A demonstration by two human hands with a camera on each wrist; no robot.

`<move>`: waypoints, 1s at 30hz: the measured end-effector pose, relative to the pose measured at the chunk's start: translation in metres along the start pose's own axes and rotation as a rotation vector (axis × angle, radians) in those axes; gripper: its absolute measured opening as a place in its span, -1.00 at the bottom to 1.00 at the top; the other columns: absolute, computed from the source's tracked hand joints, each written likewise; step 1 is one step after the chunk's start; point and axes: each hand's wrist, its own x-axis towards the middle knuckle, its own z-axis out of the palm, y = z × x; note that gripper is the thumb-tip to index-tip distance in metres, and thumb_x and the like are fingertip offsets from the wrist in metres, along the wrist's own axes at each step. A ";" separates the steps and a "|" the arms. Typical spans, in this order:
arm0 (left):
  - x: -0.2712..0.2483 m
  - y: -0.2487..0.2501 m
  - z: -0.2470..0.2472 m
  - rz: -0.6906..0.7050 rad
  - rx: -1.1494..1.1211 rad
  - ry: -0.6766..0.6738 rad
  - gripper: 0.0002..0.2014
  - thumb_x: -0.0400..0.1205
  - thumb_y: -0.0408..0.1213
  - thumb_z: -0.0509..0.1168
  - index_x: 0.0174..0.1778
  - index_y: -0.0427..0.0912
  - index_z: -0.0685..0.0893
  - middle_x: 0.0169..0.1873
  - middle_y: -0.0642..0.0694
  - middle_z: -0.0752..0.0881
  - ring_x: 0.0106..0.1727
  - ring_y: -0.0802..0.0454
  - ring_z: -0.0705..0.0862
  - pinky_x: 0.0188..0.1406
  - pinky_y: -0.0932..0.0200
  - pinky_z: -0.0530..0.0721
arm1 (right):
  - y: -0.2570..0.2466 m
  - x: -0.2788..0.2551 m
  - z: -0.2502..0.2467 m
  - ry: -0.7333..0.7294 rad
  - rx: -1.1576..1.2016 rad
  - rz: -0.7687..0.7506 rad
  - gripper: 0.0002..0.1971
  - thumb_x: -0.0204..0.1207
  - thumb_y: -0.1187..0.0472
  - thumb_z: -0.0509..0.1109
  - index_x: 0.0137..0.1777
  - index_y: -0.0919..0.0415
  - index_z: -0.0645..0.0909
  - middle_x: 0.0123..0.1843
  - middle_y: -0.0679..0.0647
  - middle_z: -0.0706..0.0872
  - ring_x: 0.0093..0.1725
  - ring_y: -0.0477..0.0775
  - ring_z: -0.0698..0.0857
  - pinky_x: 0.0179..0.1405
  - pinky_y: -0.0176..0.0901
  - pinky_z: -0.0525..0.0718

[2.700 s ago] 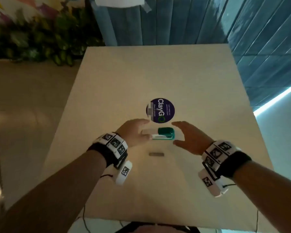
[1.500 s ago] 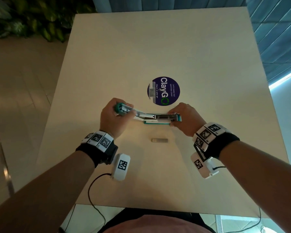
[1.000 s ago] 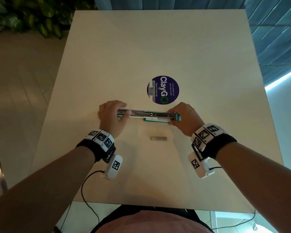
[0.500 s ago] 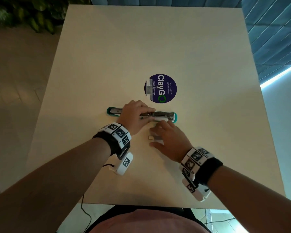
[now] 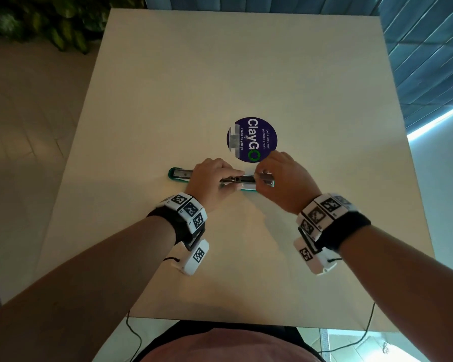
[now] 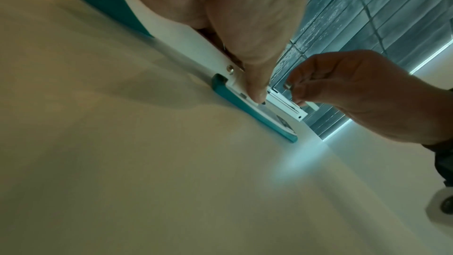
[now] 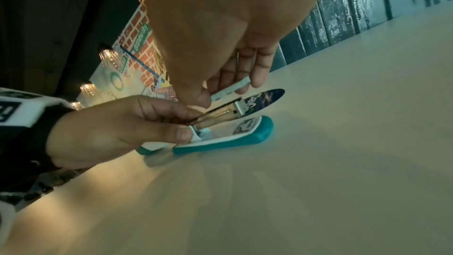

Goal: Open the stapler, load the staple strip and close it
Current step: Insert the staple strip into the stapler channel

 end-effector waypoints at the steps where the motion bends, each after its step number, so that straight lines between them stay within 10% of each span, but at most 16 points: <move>1: 0.000 0.000 0.000 0.002 0.000 0.001 -0.71 0.45 -0.08 0.45 0.09 0.05 0.74 -0.09 -0.08 0.75 -0.05 -0.10 0.61 0.04 -0.10 0.55 | 0.001 0.003 0.000 -0.029 -0.009 0.008 -0.89 0.39 0.19 0.39 -0.11 0.17 0.62 -0.08 0.10 0.67 -0.08 0.10 0.59 -0.15 -0.04 0.65; 18: -0.002 0.003 -0.001 0.000 0.005 0.006 -0.69 0.44 -0.13 0.46 0.10 0.04 0.72 -0.12 -0.09 0.75 -0.08 -0.12 0.61 0.00 -0.13 0.57 | 0.000 0.009 0.004 -0.142 -0.018 0.010 -0.87 0.43 0.17 0.39 -0.07 0.15 0.70 -0.15 0.05 0.61 -0.16 -0.02 0.51 -0.21 -0.21 0.46; 30: -0.002 0.001 0.000 0.001 0.000 -0.003 -0.68 0.44 -0.09 0.42 0.12 0.05 0.72 -0.11 -0.07 0.74 -0.07 -0.09 0.59 0.01 -0.11 0.56 | -0.004 0.007 -0.001 -0.146 0.023 0.015 -0.81 0.51 0.17 0.34 0.04 0.09 0.74 -0.12 0.21 0.69 -0.14 0.15 0.64 -0.12 0.07 0.67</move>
